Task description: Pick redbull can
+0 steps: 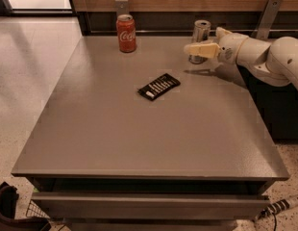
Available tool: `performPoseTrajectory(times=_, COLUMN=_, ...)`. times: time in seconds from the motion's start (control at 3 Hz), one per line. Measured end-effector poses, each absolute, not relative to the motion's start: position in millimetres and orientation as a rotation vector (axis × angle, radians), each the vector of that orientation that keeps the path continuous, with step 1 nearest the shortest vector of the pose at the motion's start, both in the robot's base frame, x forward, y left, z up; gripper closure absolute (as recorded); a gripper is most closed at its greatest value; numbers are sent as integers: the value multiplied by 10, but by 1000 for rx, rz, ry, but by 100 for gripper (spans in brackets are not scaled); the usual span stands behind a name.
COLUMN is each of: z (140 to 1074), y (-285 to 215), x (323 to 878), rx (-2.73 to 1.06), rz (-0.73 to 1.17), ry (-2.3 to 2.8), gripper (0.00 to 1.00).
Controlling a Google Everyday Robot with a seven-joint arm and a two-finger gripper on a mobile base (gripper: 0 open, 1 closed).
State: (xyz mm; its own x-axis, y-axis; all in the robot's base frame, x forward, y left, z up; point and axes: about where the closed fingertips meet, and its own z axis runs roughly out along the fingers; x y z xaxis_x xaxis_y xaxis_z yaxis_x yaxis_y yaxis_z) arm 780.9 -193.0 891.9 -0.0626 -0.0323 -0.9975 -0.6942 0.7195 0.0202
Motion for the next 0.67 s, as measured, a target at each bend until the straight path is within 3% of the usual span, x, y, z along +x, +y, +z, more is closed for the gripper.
performPoseTrajectory(times=0.33, z=8913, y=-1903, x=7812, rx=-614, rz=604, ry=1557, gripper=16)
performPoseTrajectory(times=0.67, z=8909, y=-1871, x=7817, rx=-617, rz=609, ry=1557, gripper=40)
